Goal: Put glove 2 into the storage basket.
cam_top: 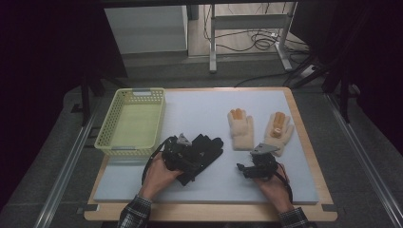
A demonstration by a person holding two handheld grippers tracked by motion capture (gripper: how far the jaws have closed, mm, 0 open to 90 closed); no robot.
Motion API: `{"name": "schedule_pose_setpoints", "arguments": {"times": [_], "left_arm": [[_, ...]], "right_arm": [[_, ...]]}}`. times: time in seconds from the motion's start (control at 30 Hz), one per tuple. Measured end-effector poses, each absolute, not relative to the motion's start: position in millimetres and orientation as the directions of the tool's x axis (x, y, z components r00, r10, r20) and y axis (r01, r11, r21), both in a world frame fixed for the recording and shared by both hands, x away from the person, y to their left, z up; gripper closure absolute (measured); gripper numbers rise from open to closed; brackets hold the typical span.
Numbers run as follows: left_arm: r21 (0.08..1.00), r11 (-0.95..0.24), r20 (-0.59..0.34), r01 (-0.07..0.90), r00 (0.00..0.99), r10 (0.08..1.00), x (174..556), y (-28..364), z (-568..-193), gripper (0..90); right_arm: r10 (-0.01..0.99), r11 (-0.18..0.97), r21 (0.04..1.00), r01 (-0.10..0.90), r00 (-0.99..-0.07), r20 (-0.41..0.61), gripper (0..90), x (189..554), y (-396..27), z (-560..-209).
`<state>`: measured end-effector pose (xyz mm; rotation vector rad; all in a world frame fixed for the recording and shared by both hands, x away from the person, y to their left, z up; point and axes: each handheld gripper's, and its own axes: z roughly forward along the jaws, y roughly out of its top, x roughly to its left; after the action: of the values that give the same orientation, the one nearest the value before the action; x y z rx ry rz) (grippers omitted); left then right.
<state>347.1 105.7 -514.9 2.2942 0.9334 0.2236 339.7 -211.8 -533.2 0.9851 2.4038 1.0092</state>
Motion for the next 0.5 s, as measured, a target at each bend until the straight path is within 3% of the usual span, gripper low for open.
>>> {"name": "schedule_pose_setpoints", "arguments": {"times": [0.33,0.5], "left_arm": [[0.571,-0.600,-0.047,0.559,0.753,0.657,350.0,92.1,-525.8,0.0],[0.538,-0.668,0.025,0.513,0.783,0.622,341.1,83.6,-527.5,0.0]], "right_arm": [[0.716,0.504,0.728,0.465,-0.696,-0.051,22.3,339.7,-211.9,-533.2],[0.717,0.504,0.728,0.465,-0.696,-0.051,22.3,339.7,-211.8,-533.2]]}}
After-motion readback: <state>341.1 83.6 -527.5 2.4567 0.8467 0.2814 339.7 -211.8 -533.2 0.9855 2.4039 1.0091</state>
